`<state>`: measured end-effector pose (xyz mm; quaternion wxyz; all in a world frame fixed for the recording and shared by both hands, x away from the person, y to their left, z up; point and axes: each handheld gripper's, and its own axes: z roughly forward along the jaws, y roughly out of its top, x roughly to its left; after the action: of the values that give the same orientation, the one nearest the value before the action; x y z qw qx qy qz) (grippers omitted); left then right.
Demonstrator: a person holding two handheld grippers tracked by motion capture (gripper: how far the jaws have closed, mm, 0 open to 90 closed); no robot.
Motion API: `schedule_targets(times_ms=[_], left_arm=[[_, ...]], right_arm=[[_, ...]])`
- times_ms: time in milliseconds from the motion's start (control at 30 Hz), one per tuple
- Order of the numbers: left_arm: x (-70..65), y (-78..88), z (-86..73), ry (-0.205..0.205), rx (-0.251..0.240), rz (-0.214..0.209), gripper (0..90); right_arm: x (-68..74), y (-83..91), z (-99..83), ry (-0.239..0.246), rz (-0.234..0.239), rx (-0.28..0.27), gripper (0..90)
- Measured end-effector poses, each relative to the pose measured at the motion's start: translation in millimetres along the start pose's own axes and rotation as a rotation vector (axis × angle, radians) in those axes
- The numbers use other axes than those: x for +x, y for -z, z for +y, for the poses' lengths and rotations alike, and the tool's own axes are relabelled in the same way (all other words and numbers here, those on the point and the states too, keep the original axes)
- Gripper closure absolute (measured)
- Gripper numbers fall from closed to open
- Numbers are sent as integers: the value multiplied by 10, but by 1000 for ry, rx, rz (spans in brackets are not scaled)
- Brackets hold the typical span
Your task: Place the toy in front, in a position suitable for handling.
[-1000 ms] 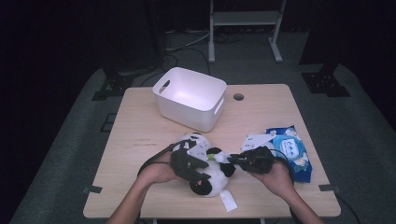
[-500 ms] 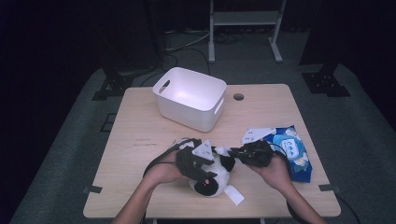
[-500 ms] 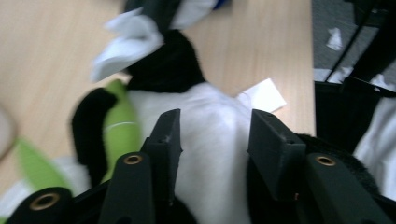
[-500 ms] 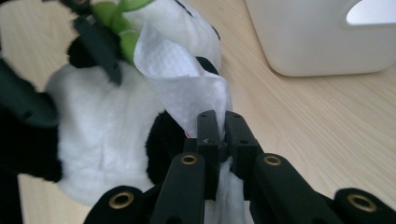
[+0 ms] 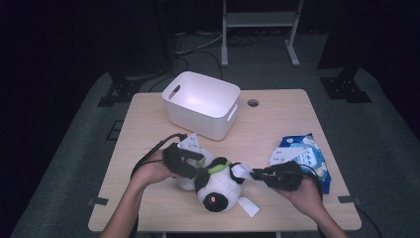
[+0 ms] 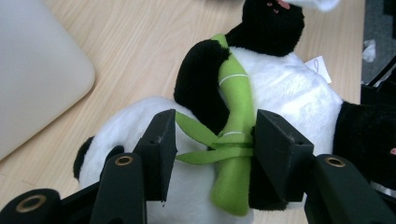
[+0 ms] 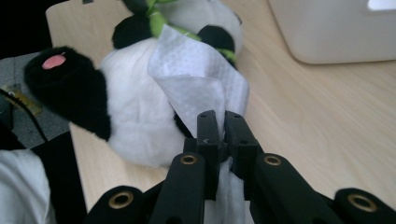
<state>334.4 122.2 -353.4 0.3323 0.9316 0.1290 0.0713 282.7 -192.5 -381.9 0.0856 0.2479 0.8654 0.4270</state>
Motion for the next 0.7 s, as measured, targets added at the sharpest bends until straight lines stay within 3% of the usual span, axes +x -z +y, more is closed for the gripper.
schedule_targets(times_ms=[233, 333, 600, 700], left_arm=[[-19, -62, -21, 9, 10, -41, 486], [-37, -76, -31, 10, 12, -57, 504], [-96, -138, -14, 3, 8, -136, 483], [-122, -150, -8, 0, 9, -142, 462]], right_arm=[[35, -118, -70, -7, 18, 21, 849], [-18, -261, -67, -23, 18, 36, 849], [-218, -398, -8, -64, -11, 39, 849], [-282, -487, 25, -77, -2, 44, 849]])
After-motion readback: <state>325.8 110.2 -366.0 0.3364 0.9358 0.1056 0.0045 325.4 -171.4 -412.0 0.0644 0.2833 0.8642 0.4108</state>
